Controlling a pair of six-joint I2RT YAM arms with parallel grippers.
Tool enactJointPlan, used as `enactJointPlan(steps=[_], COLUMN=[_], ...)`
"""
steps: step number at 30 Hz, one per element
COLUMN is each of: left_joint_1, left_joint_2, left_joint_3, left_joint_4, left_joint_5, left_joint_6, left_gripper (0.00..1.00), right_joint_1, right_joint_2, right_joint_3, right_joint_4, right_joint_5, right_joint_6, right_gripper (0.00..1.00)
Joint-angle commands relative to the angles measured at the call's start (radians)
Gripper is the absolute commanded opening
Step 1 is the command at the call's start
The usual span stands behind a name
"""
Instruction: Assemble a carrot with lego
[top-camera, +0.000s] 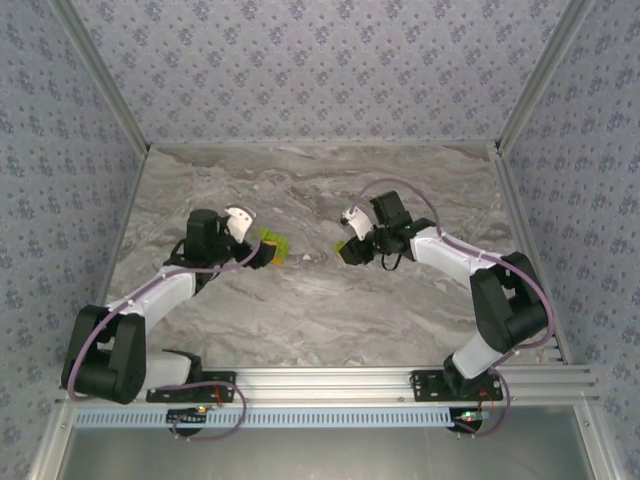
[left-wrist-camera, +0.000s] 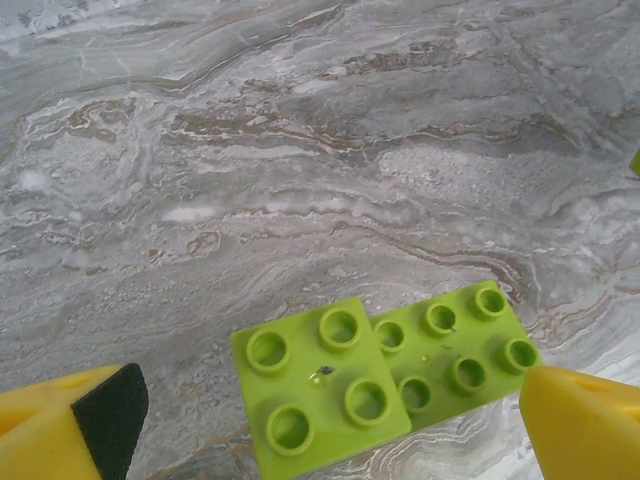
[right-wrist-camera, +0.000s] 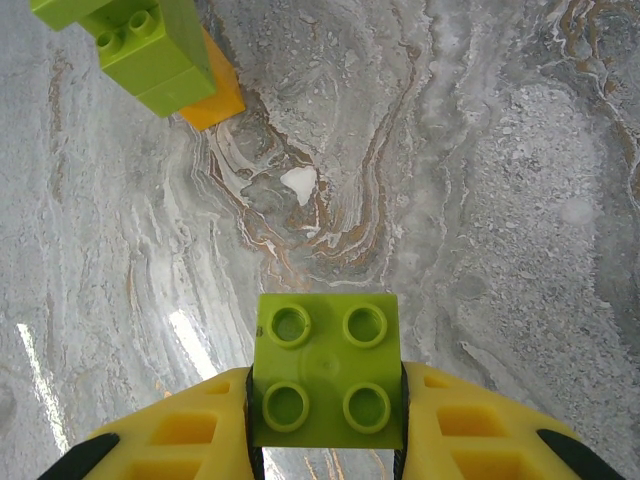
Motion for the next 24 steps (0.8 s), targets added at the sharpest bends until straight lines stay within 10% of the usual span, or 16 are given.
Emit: enactJointPlan(steps=[1, 24], left_joint_1=[0.002, -0.047], left_joint_2=[0.008, 0.085], left_joint_3=[0.036, 0.155], left_joint_4=[-0.019, -0.244], left_joint_5=[0.052, -0.005], left_joint_6=[0.015, 0.098], left_gripper=[0.97, 0.97], right_joint_1=[-0.002, -0.007], right_joint_2=[-0.020, -0.057], right_joint_3=[0.024, 0.012], right_joint_4=[-0.030, -0.048], right_joint_5=[-0.021, -0.025], right_joint_6=[-0.021, -0.026], right_gripper=[0.24, 0.25])
